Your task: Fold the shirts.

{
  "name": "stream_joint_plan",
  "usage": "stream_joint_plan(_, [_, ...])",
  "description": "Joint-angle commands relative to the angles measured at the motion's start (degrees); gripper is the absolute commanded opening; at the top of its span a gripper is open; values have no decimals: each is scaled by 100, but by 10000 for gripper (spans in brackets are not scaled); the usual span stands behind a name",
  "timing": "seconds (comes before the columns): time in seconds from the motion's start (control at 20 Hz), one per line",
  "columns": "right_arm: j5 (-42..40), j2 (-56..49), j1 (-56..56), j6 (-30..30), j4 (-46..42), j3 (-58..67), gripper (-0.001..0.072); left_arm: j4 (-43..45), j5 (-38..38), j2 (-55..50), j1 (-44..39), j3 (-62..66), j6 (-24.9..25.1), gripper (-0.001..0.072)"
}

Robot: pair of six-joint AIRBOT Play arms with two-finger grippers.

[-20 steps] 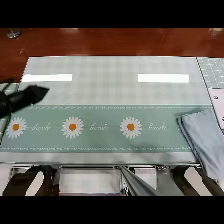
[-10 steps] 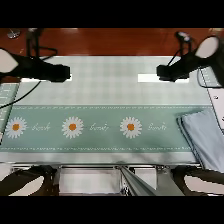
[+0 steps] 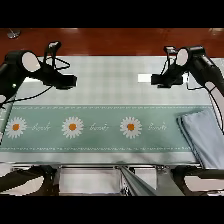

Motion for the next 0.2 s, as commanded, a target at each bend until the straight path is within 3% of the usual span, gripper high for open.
stream_joint_plan(0.0, [0, -13, 13, 55, -59, 0, 24, 44, -42, -33, -4, 7, -13, 21])
stream_joint_plan(0.15, [-2, -13, 13, 55, -59, 0, 24, 44, -42, -33, -4, 7, -13, 21])
